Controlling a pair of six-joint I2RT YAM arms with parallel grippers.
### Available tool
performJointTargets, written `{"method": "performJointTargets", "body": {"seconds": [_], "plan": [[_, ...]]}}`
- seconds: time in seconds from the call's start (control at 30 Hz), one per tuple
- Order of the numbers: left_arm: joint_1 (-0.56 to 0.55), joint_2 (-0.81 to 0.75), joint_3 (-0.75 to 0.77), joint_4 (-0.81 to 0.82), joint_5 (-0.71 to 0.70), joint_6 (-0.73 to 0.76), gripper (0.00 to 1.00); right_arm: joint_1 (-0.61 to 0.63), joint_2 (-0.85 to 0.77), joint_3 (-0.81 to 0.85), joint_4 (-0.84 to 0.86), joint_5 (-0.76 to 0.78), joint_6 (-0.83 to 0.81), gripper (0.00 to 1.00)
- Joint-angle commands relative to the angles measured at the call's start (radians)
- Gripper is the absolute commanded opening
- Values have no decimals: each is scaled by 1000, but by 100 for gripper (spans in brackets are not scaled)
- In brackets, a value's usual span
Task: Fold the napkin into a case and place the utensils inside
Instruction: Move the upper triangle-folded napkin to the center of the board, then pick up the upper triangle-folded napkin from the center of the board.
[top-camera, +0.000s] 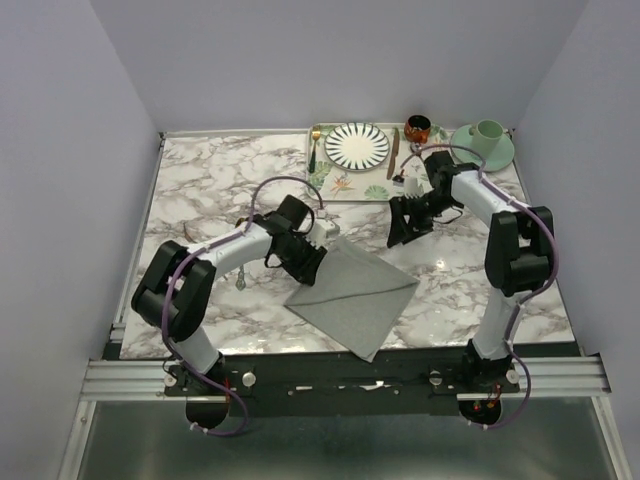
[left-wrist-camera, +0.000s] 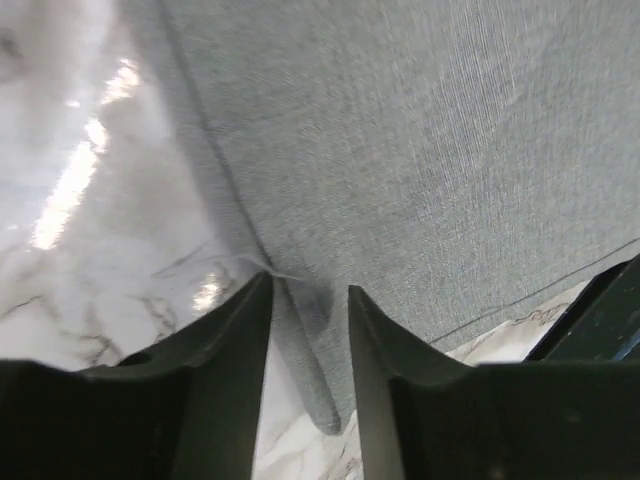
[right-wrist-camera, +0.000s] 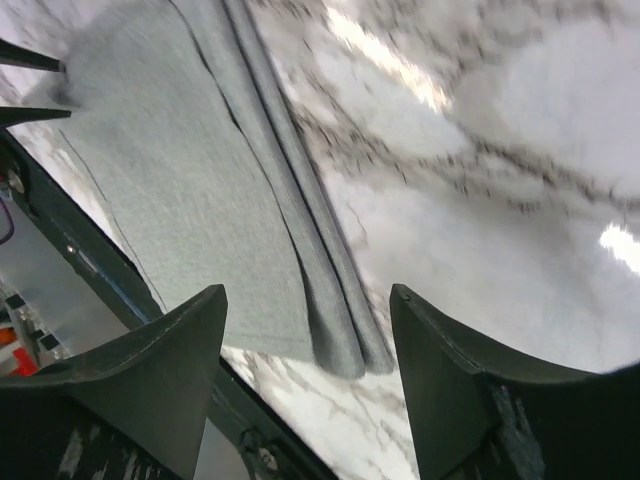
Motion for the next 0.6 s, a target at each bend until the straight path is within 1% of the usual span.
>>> {"method": "performJointTargets", "body": {"seconds": [0.0, 0.07, 0.13, 0.23, 0.27, 0.43, 0.53, 0.57], "plan": [[141, -51, 67, 111, 173, -92, 52, 87, 70, 109, 18, -94, -52, 74], [179, -34, 87, 163, 224, -126, 54, 132, 96, 157, 35, -88, -51, 73], [220, -1, 105, 184, 244, -178, 56, 155, 136, 204, 56, -80, -45, 72], [249, 45, 113, 224, 276, -224, 60, 190, 197, 257, 66, -86, -25, 71], [260, 55, 108, 262, 286, -236, 61, 207, 211, 275, 72, -88, -14, 71], [266, 113, 101, 344, 315, -287, 65, 245, 262, 283, 110, -68, -3, 71], [265, 162, 116, 381, 328, -322, 65, 256, 288, 285, 124, -63, 3, 67], [266, 174, 121, 397, 338, -334, 65, 262, 291, 285, 126, -62, 8, 64]]}}
